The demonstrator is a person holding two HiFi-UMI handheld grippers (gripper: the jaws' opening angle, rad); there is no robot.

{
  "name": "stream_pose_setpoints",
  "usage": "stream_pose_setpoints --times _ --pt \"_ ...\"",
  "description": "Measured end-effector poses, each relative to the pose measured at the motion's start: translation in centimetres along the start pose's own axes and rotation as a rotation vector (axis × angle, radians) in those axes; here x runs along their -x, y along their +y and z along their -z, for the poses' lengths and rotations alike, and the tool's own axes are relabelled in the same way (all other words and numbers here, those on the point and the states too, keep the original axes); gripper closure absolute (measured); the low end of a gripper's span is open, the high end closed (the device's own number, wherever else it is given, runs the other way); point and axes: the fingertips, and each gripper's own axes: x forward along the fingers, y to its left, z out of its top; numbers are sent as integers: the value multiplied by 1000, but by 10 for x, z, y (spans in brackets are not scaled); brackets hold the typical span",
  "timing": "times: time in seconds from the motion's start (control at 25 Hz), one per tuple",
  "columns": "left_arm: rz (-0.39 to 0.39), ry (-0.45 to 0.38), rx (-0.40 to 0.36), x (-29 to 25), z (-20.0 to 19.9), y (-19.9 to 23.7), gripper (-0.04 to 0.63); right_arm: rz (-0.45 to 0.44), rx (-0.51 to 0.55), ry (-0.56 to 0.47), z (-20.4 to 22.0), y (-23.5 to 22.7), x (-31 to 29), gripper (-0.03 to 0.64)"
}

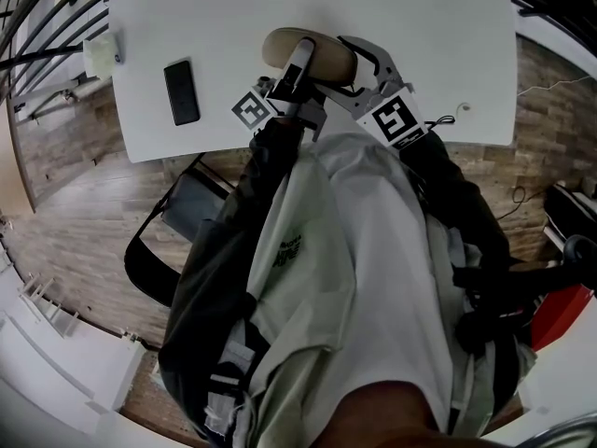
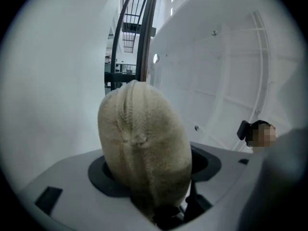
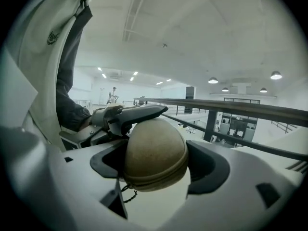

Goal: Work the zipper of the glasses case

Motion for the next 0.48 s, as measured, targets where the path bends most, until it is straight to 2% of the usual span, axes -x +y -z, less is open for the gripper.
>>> stream_pose_setpoints --times 0.16,0.28,0.36,0.4,0.48 --pt "-26 -89 -18 5 -22 0 271 64 57 10 11 -2 18 258" --pt "-29 -120 -23 8 -36 0 272 69 97 49 19 4 27 270" --pt "-28 -125 -26 8 -36 -2 272 88 159 65 20 7 33 531" --pt "-25 -130 -25 8 -36 -2 272 101 175 61 17 7 35 592" --pt "-19 -135 -21 8 -37 -4 272 110 182 54 14 6 36 614"
